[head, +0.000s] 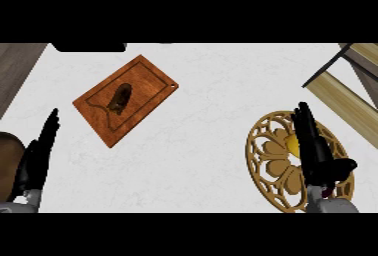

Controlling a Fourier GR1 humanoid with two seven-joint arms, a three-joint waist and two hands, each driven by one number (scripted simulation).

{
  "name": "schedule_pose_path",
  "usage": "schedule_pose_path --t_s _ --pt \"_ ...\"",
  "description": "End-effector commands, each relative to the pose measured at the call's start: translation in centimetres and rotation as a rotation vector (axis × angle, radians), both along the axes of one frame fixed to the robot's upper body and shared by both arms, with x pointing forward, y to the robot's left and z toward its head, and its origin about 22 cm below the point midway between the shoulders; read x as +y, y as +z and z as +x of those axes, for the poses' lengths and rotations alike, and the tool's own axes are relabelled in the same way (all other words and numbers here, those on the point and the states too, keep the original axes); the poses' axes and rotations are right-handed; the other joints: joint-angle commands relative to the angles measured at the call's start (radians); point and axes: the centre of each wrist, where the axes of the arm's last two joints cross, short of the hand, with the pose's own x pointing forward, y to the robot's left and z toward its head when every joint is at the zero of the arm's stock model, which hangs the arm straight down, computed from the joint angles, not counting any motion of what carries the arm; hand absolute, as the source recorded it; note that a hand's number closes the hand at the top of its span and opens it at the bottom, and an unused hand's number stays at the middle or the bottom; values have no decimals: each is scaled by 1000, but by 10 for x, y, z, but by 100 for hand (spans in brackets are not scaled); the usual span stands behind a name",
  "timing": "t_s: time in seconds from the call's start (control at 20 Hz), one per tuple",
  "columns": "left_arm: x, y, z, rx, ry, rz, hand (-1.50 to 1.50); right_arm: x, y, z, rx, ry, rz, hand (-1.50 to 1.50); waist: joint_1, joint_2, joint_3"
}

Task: Pick the lemon from the placemat and place it in the tiered shelf

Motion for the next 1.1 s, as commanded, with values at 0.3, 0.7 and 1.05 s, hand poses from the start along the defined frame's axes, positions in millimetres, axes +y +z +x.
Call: schedule_pose_path --t_s 0.3,0.7,1.05 --pt "-4 1 -2 64 -23 -213 0 -72 59 27 -105 75 -635 150 -18 16 -9" --pt "29 19 -14 102 -51 -279 0 12 13 -22 -189 219 -464 -150 0 14 10" --pt "15 14 -1 89 -37 -303 0 -32 65 -33 -110 23 -897 -150 -16 12 6"
